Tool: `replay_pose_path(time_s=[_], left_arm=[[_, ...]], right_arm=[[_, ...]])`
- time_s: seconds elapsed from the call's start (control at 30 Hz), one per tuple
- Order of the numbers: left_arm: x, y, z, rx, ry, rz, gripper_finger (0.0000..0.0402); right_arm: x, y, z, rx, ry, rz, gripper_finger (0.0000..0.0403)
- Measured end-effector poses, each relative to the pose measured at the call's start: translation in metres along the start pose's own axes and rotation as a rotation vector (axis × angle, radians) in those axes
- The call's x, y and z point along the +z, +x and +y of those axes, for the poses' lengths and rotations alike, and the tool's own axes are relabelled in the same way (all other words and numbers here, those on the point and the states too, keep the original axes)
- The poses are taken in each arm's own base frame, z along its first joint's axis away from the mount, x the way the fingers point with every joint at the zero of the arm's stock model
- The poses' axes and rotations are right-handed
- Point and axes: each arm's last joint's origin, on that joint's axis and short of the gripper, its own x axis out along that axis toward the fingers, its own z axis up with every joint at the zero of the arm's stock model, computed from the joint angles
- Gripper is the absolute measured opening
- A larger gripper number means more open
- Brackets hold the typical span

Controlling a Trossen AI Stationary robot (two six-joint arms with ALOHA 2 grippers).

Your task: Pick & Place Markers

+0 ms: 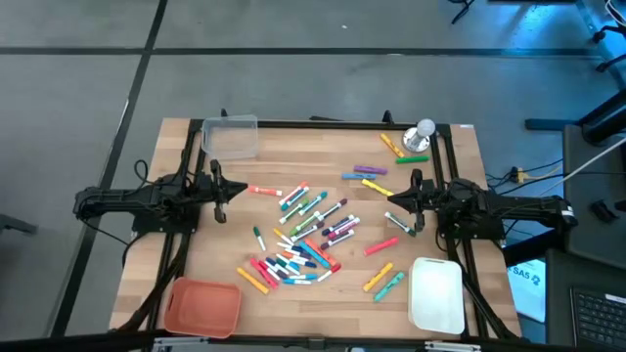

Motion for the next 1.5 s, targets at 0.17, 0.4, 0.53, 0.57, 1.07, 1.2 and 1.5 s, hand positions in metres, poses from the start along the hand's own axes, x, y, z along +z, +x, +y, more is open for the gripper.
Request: replay_pose_path(time_s=[0.17,0.4,0.53,0.57,1.07,1.2,1.5], left_arm=[[0.000,0.000,0.000,0.000,0.000,0.000,0.0012],[0.000,0.000,0.000,0.000,0.000,0.000,0.0010],[0.000,0.000,0.000,-0.001,0.000,0.000,0.0012],[0.000,0.000,0.000,0.000,0.000,0.000,0.0013],[0.000,0.000,0.002,0.051,0.066,0.002,0.0010],[0.001,0.000,0.003,0.110,0.124,0.001,0.0011],[0.006,0.000,0.002,0.070,-0.106,-0.058,0.0009]], right_arm=[[0.000,0.000,0.000,0.000,0.000,0.000,0.0010],[0.000,0.000,0.000,0.000,0.000,0.000,0.0010],[0.000,0.000,0.000,0.000,0.000,-0.001,0.0010],[0.000,0.000,0.000,0.000,0.000,-0.001,0.0010],[0.030,-0.004,0.003,0.004,0.114,-0.286,0.0010],[0.064,-0.011,0.004,-0.135,0.018,-0.341,0.0010],[0.071,0.015,-0.001,-0.464,0.045,0.273,0.0010]])
